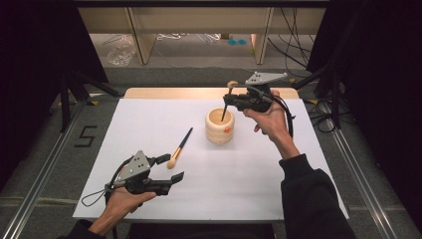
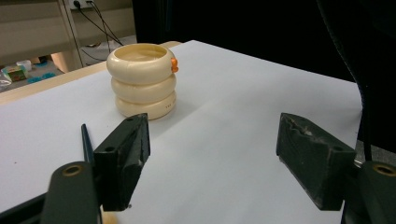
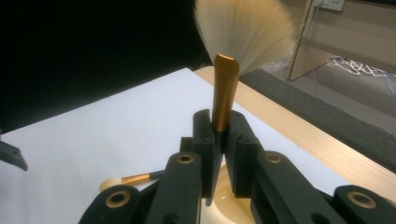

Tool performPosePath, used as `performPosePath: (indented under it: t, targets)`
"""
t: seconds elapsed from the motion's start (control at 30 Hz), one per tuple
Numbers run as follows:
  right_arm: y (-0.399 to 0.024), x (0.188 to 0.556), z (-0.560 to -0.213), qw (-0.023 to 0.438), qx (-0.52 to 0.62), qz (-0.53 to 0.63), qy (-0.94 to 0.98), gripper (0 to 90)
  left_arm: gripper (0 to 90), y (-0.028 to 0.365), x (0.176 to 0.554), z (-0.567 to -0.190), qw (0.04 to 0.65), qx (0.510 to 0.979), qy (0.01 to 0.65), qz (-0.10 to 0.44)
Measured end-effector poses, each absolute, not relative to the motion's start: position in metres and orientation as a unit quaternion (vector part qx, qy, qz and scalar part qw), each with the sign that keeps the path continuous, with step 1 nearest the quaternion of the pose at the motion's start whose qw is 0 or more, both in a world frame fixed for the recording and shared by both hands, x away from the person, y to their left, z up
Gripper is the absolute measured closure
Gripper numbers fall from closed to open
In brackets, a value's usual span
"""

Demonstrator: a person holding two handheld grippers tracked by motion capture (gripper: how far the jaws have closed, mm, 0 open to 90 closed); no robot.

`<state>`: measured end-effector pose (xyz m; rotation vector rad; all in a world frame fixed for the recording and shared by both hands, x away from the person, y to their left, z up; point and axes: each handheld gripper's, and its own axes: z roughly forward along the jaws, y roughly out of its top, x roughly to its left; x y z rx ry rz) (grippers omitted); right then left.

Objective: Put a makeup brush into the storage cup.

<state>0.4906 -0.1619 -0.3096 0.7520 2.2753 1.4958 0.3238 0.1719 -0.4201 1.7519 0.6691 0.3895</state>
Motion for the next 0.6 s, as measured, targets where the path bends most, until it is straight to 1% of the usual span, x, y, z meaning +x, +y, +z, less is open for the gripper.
performPosePath:
  t: [0.37, 0.4, 0.47, 0.6]
  targets:
    - [-0.158, 0.504, -0.317, 0.157, 0.276, 0.511, 0.799, 84.5, 26.2, 0.172, 0.324, -0.42, 0.576, 0.747, 0.287, 0.166]
    - [-0.159, 0.506, -0.318, 0.162, 0.276, 0.512, 0.797, 84.6, 26.3, 0.172, 0.324, -0.42, 0.576, 0.747, 0.287, 0.166]
    - [-0.159, 0.507, -0.319, 0.154, 0.281, 0.509, 0.799, 84.6, 26.2, 0.172, 0.324, -0.42, 0.576, 0.747, 0.287, 0.166]
    - [-0.159, 0.515, -0.324, 0.159, 0.282, 0.51, 0.797, 84.5, 26.2, 0.172, 0.324, -0.42, 0.575, 0.747, 0.288, 0.166]
